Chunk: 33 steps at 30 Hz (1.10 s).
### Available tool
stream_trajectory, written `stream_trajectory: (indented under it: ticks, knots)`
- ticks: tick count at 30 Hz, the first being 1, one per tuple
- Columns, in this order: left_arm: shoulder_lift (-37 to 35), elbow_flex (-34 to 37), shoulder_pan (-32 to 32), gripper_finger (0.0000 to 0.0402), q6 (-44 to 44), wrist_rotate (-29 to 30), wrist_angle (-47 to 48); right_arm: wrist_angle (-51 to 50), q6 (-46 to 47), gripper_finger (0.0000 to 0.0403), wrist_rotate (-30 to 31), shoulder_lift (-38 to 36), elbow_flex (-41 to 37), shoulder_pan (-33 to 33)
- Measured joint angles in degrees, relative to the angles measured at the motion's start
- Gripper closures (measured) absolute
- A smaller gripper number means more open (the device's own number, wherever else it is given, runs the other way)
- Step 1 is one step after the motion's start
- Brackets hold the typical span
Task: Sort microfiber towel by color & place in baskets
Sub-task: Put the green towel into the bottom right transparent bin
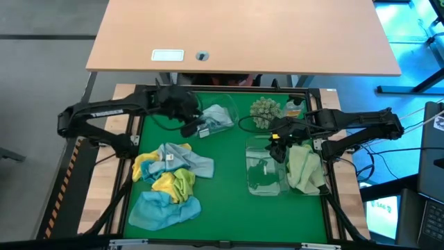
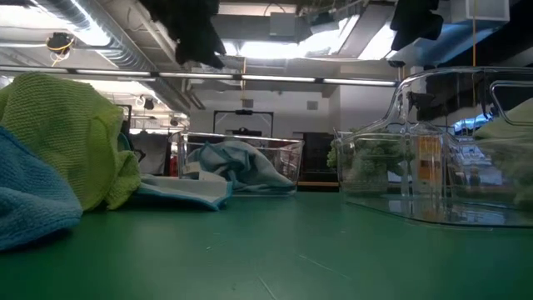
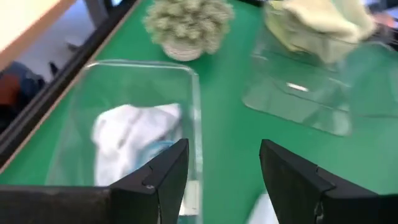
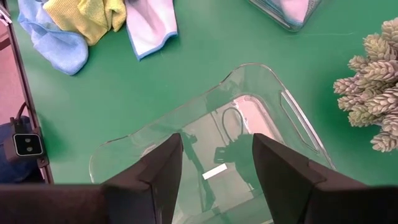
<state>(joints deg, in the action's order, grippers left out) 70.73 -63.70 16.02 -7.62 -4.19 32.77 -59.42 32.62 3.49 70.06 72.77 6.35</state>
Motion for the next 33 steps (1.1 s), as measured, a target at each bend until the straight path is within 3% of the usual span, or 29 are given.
stream_trajectory:
  ticks: [15, 25, 33]
  knots:
    - [-1.39, 0.00, -16.68, 0.0211, -11.17, -0.04, 12.12, 0.00, 0.02, 0.0208, 1.57, 0.00, 0.02, 0.04]
    - [-0.16, 0.00, -26.51, 0.0211, -19.11, 0.26, 14.26, 0.00, 0.02, 0.0208, 1.64, 0.00, 0.02, 0.02]
    - [4.33, 0.00, -33.39, 0.0211, -20.46, 0.59, 14.53, 0.00, 0.02, 0.0208, 1.64, 0.00, 0.02, 0.02]
